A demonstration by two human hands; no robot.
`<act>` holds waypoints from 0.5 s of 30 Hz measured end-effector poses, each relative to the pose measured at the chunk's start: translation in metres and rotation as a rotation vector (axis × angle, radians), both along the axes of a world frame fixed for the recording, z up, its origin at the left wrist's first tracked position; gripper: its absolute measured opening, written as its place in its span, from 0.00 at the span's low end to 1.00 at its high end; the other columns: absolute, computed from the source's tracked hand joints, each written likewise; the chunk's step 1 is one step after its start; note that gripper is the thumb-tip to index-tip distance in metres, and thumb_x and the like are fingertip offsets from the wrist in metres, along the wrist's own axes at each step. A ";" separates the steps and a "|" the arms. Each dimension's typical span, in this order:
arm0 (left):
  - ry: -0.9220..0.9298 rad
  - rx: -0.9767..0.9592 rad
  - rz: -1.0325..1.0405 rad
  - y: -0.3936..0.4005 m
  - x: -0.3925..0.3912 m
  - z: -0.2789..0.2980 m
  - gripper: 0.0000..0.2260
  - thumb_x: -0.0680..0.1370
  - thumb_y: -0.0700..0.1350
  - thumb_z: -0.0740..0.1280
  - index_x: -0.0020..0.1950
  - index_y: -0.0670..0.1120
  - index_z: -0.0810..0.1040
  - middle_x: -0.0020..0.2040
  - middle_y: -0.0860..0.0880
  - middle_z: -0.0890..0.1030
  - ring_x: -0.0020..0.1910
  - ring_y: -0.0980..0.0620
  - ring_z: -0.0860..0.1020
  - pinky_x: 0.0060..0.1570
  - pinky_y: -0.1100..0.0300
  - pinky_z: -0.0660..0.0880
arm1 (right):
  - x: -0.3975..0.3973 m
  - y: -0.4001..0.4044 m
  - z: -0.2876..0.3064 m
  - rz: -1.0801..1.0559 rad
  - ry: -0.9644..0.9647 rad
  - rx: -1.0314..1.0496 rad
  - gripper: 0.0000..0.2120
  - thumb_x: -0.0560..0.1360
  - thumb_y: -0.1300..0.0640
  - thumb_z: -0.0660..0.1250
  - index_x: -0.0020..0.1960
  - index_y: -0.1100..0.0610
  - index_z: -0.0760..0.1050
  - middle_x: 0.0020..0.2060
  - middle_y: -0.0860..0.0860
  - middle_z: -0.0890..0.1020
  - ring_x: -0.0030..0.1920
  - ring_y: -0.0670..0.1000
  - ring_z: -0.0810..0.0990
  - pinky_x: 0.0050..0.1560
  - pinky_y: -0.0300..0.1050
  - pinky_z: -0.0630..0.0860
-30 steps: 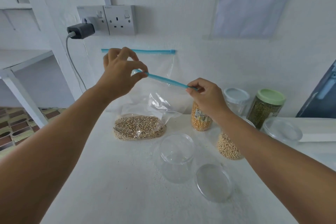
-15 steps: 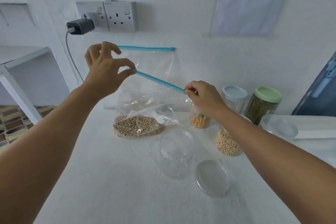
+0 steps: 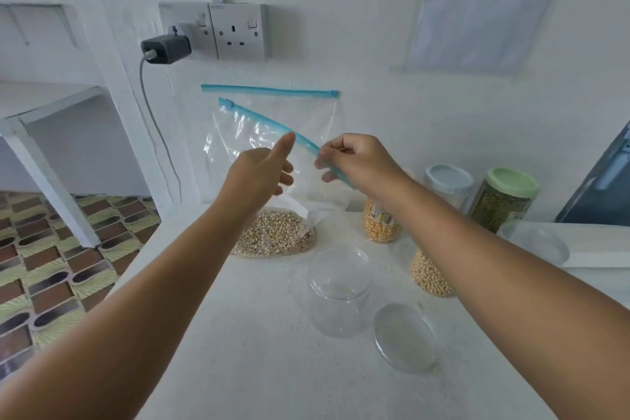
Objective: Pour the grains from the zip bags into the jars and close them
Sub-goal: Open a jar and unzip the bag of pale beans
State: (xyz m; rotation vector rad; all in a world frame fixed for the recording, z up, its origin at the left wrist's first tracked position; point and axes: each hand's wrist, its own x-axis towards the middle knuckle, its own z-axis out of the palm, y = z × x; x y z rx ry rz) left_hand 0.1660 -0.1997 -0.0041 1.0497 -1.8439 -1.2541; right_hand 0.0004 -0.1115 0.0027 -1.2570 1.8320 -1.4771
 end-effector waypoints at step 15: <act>0.066 0.002 0.090 -0.035 0.025 0.035 0.10 0.84 0.47 0.67 0.50 0.43 0.82 0.39 0.51 0.82 0.34 0.55 0.71 0.32 0.67 0.69 | 0.042 -0.002 0.010 0.161 0.170 0.119 0.18 0.74 0.39 0.76 0.59 0.47 0.83 0.50 0.47 0.86 0.49 0.46 0.85 0.54 0.41 0.80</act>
